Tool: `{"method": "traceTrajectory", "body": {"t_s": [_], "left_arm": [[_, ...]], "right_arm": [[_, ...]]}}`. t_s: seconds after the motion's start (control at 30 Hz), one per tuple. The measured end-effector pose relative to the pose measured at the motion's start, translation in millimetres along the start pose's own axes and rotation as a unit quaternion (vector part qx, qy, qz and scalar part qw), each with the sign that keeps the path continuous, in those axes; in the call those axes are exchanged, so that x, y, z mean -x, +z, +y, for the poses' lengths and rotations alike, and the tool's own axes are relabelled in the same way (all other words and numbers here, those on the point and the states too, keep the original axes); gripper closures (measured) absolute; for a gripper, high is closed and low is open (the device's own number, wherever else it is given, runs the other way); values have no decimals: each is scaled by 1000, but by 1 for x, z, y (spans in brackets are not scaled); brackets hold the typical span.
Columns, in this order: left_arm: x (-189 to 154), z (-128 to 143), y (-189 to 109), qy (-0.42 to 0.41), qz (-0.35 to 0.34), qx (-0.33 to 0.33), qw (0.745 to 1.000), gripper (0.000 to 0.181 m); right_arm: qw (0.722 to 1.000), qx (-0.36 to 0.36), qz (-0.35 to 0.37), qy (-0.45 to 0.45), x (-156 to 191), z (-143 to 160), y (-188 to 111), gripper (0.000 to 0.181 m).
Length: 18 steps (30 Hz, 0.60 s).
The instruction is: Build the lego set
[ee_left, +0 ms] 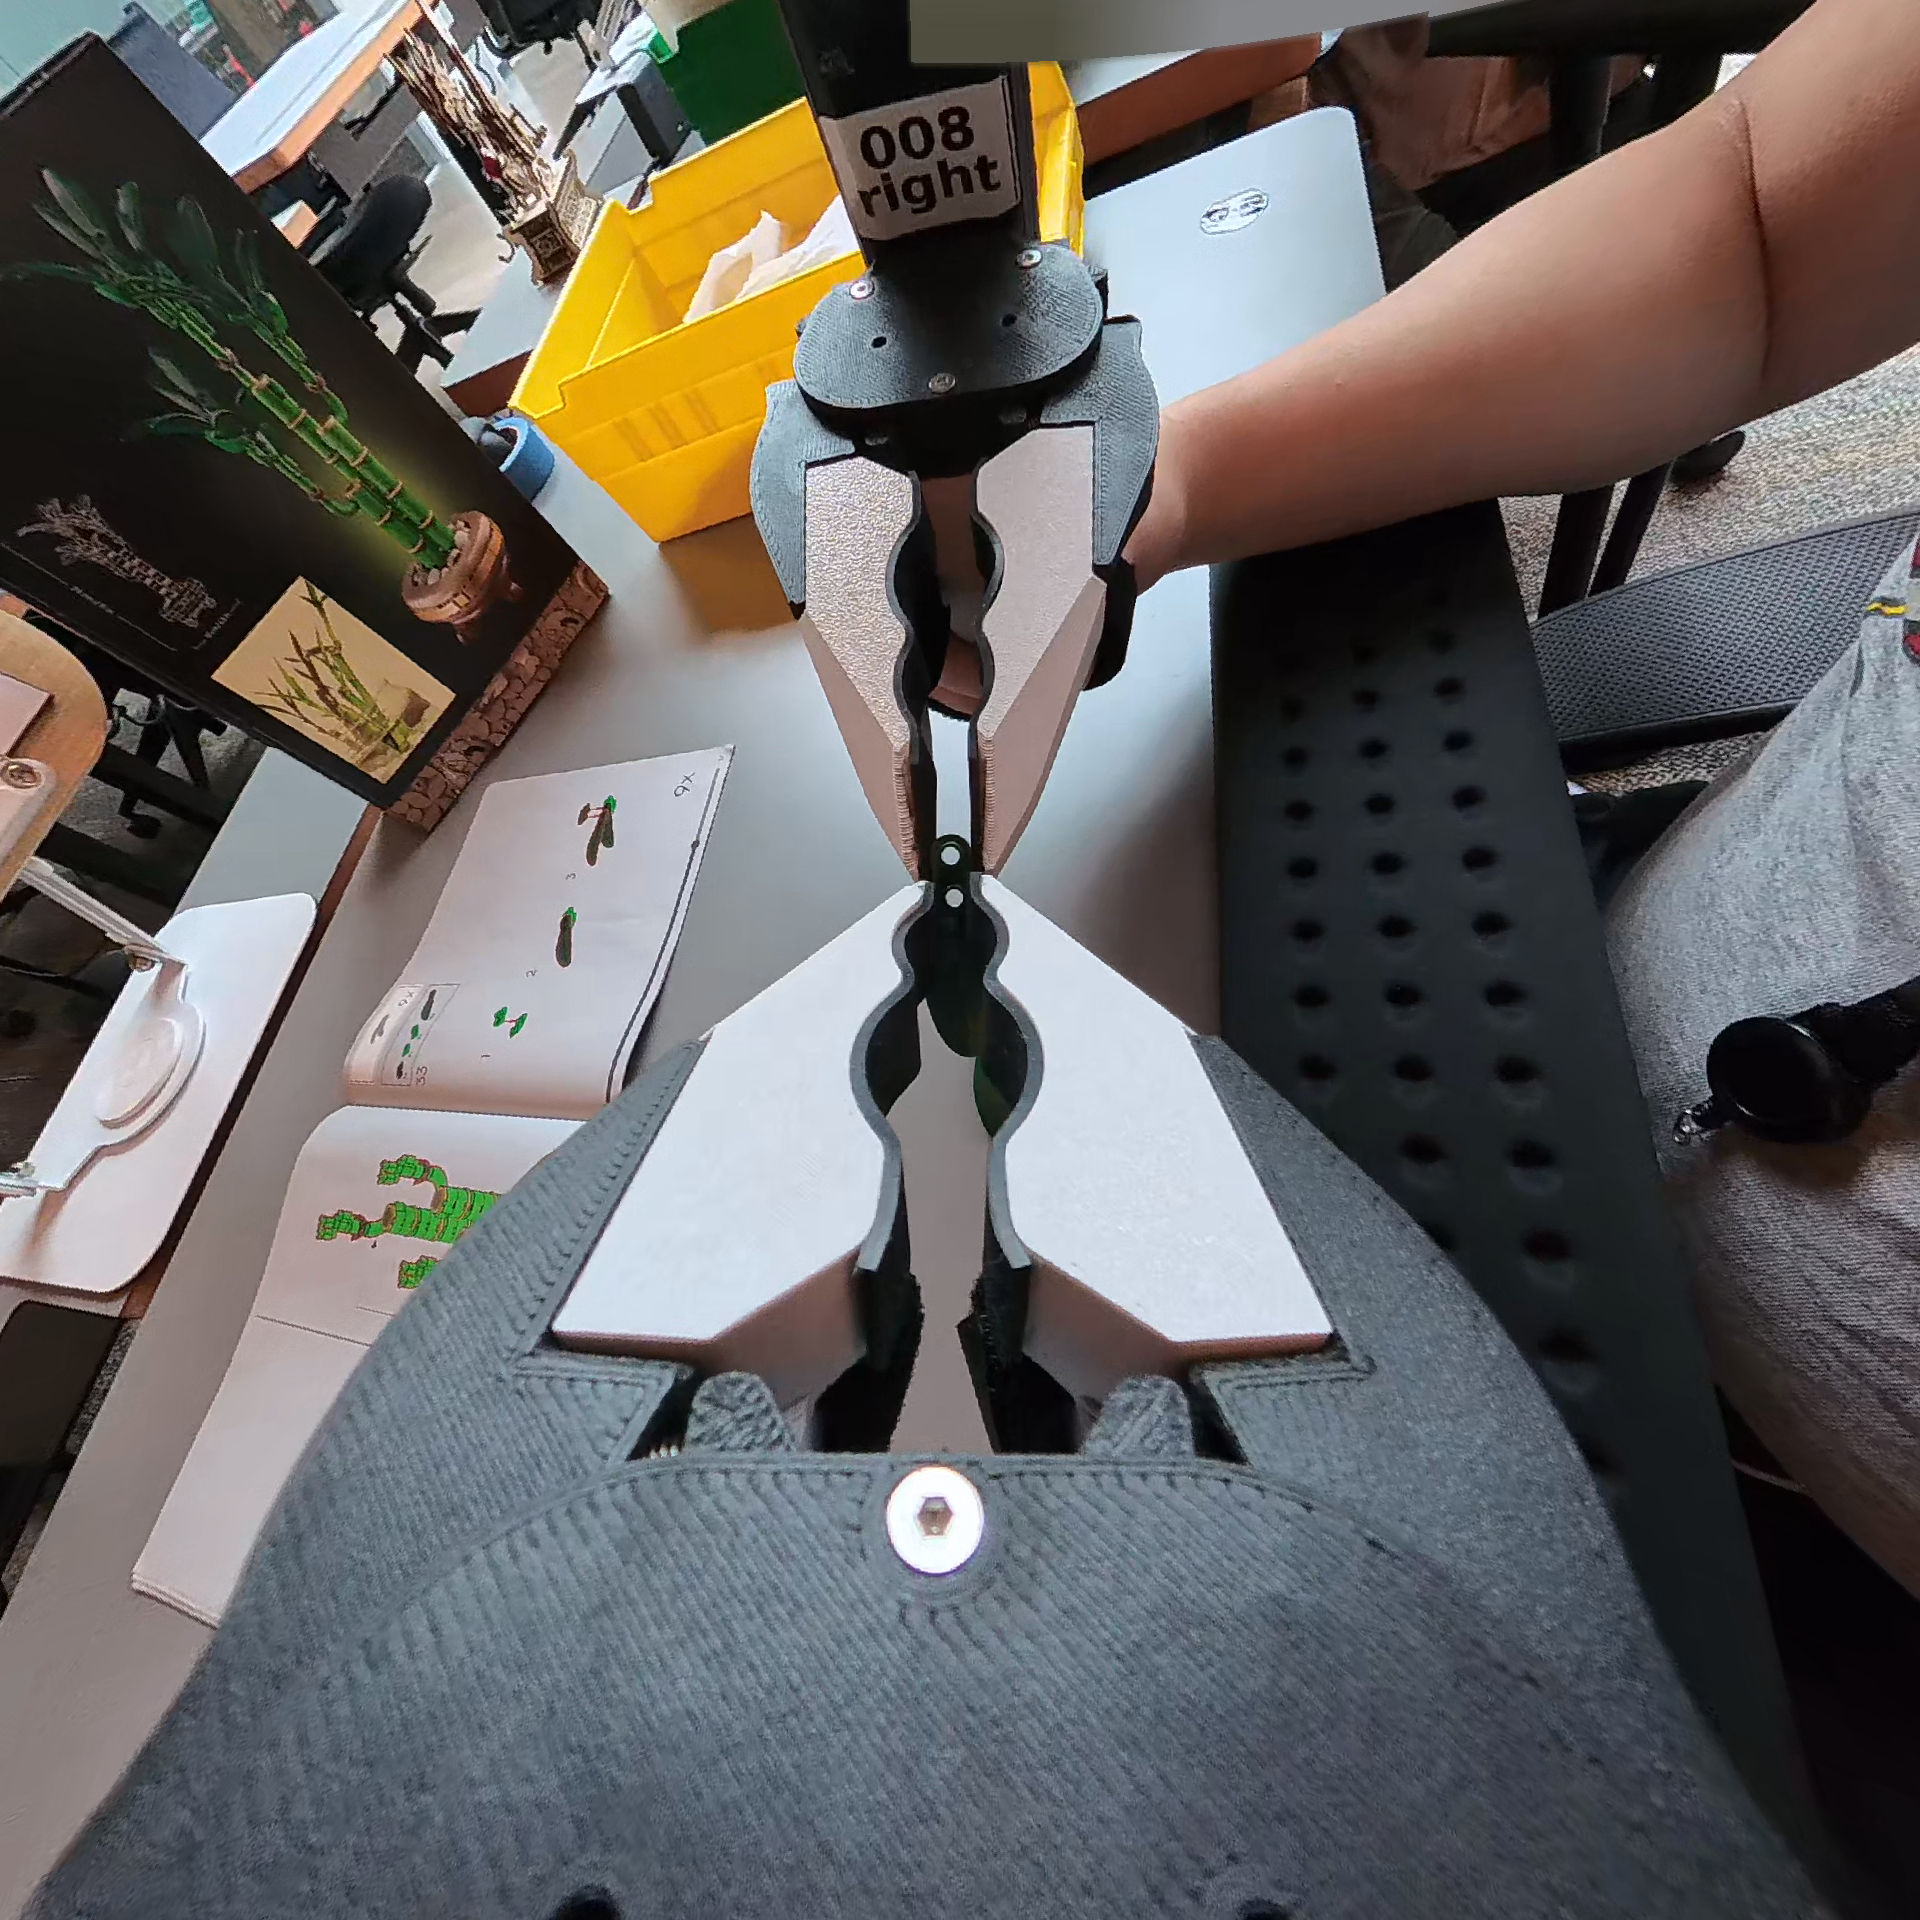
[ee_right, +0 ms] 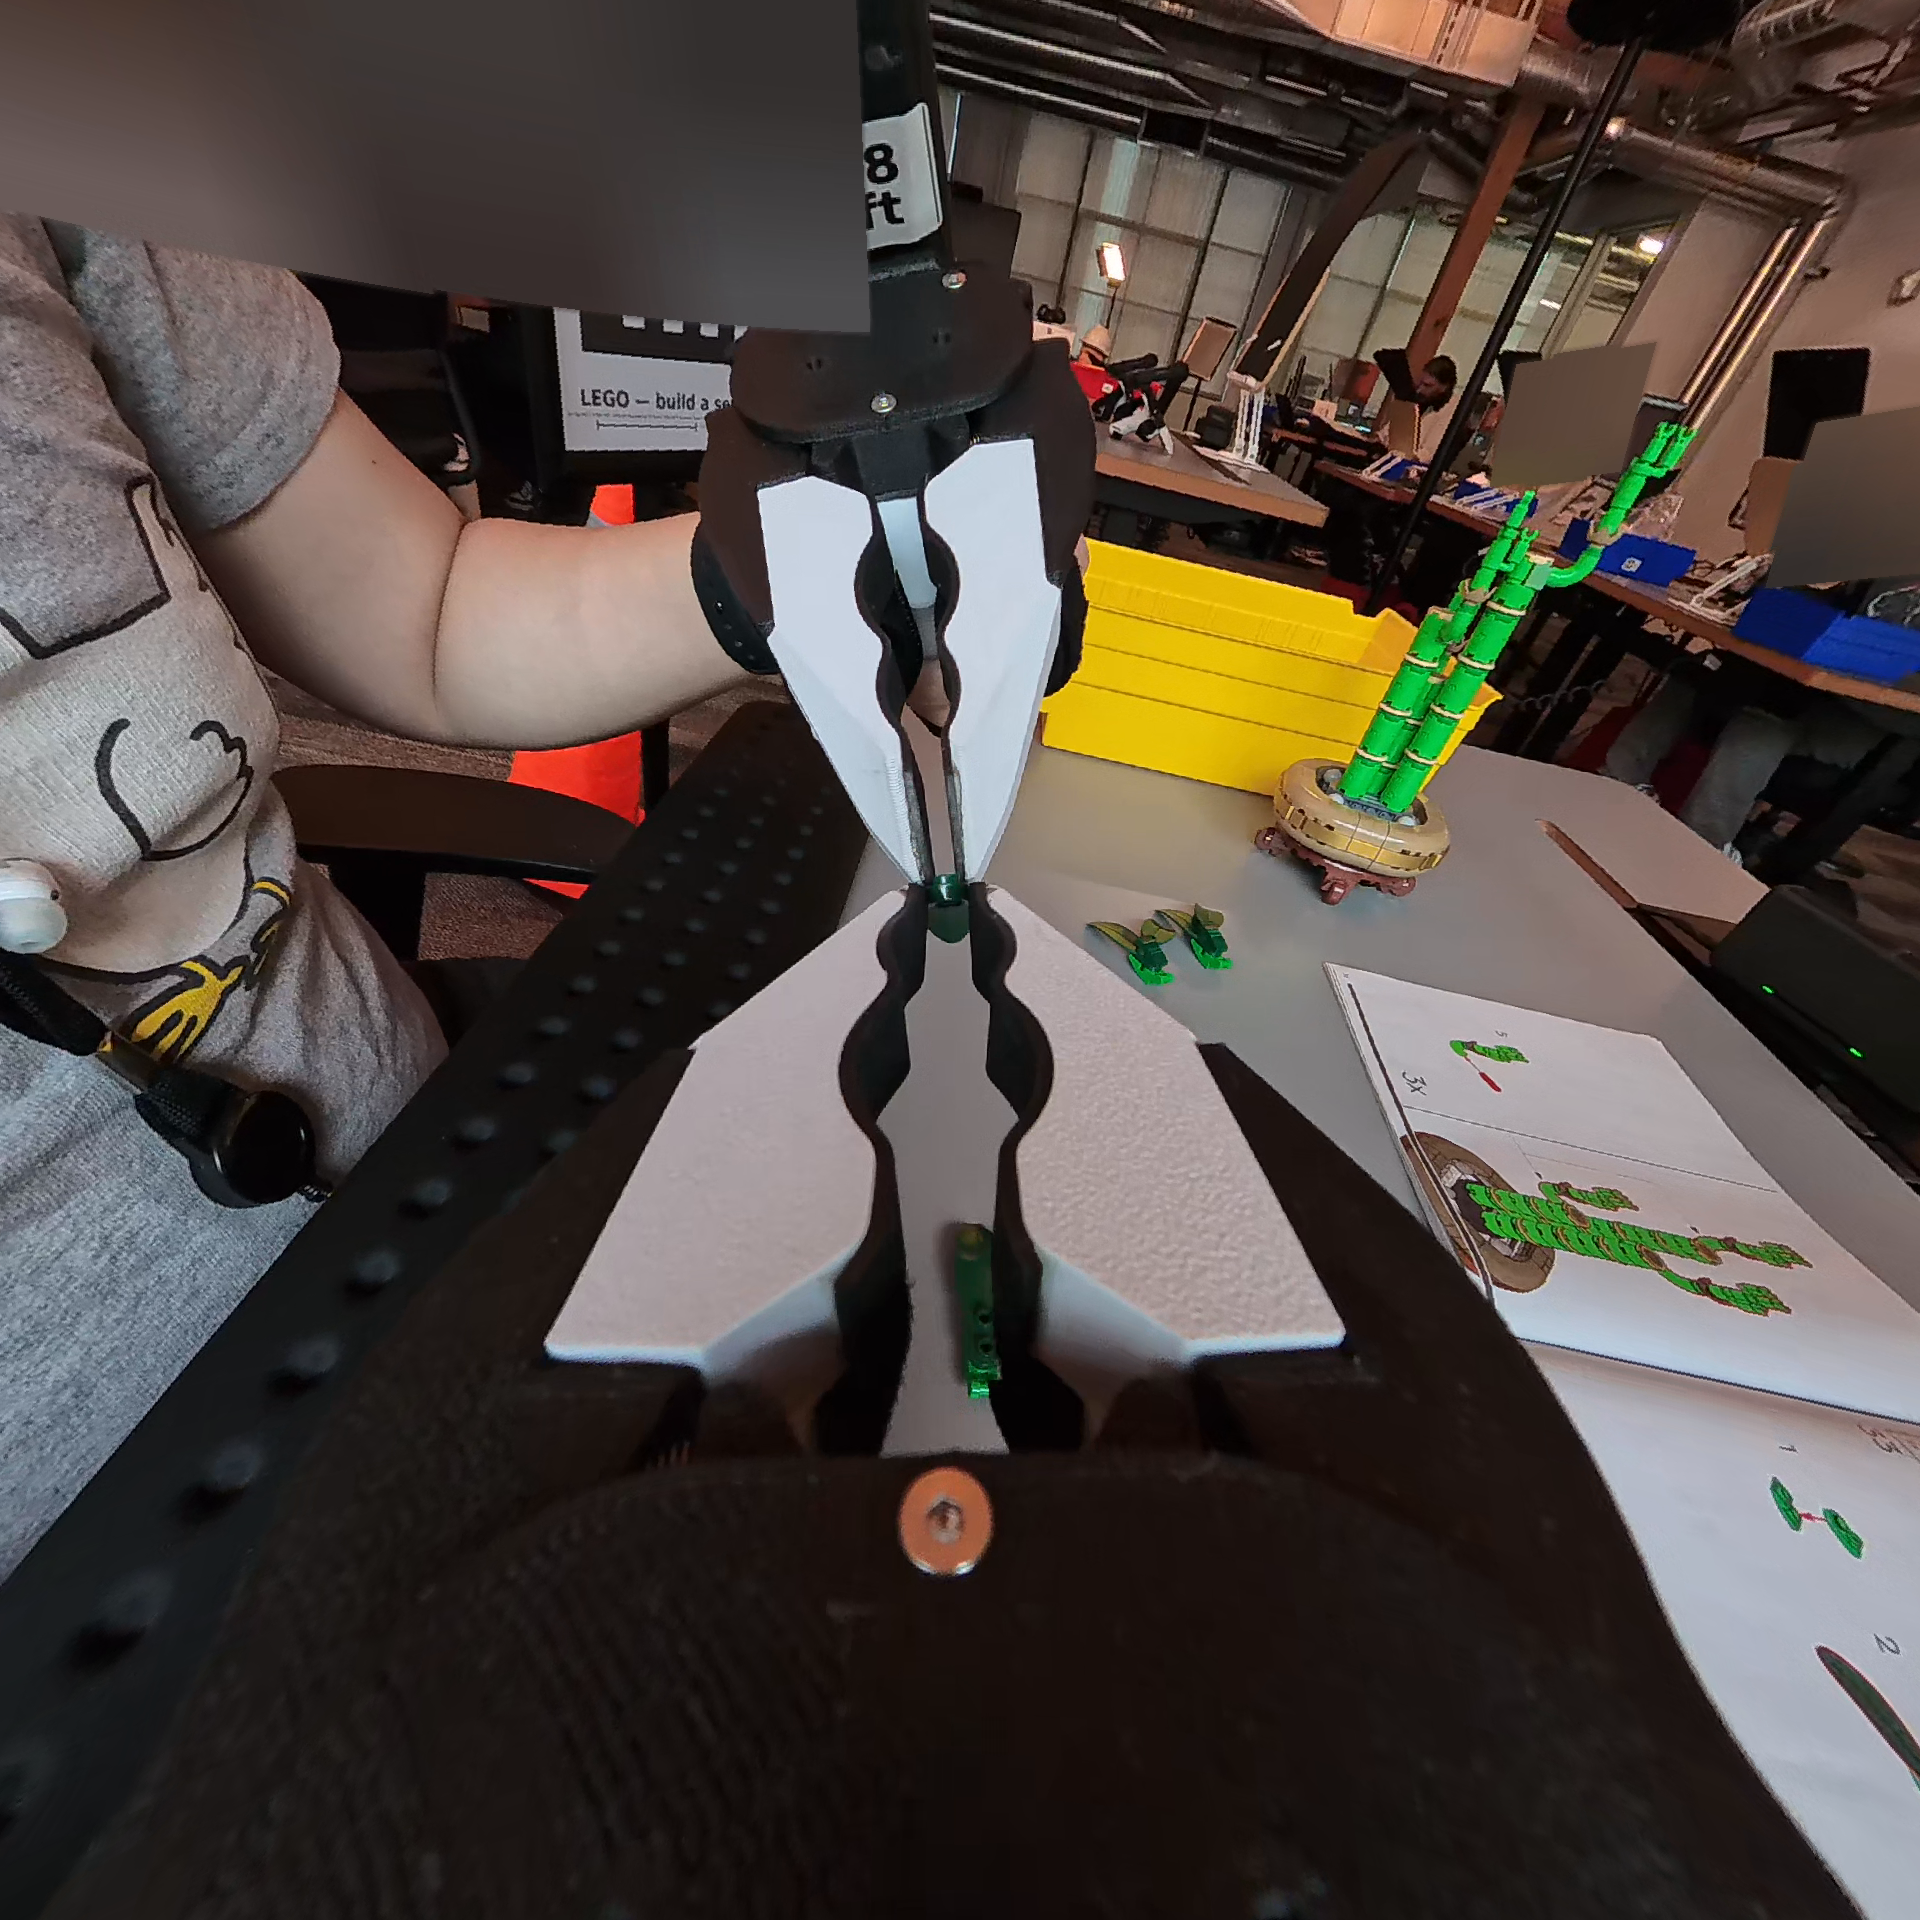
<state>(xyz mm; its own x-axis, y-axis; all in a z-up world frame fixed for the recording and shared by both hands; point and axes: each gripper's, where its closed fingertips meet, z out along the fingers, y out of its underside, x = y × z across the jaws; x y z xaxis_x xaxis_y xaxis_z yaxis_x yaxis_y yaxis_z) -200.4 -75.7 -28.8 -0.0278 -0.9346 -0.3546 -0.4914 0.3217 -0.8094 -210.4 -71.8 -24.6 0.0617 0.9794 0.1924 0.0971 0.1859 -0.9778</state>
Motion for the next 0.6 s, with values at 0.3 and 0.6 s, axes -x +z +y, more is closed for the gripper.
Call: {"method": "traceTrajectory", "body": {"t_s": [0.3,0.6], "left_arm": [[4,2,-1,-7,-9,-1,1000,179],[8,15,-2,-15,-18,22,999,178]], "right_arm": [[1000,2,1,4,-2,3,1,168],[980,187,-14,63,-12,87,-14,159]]}}
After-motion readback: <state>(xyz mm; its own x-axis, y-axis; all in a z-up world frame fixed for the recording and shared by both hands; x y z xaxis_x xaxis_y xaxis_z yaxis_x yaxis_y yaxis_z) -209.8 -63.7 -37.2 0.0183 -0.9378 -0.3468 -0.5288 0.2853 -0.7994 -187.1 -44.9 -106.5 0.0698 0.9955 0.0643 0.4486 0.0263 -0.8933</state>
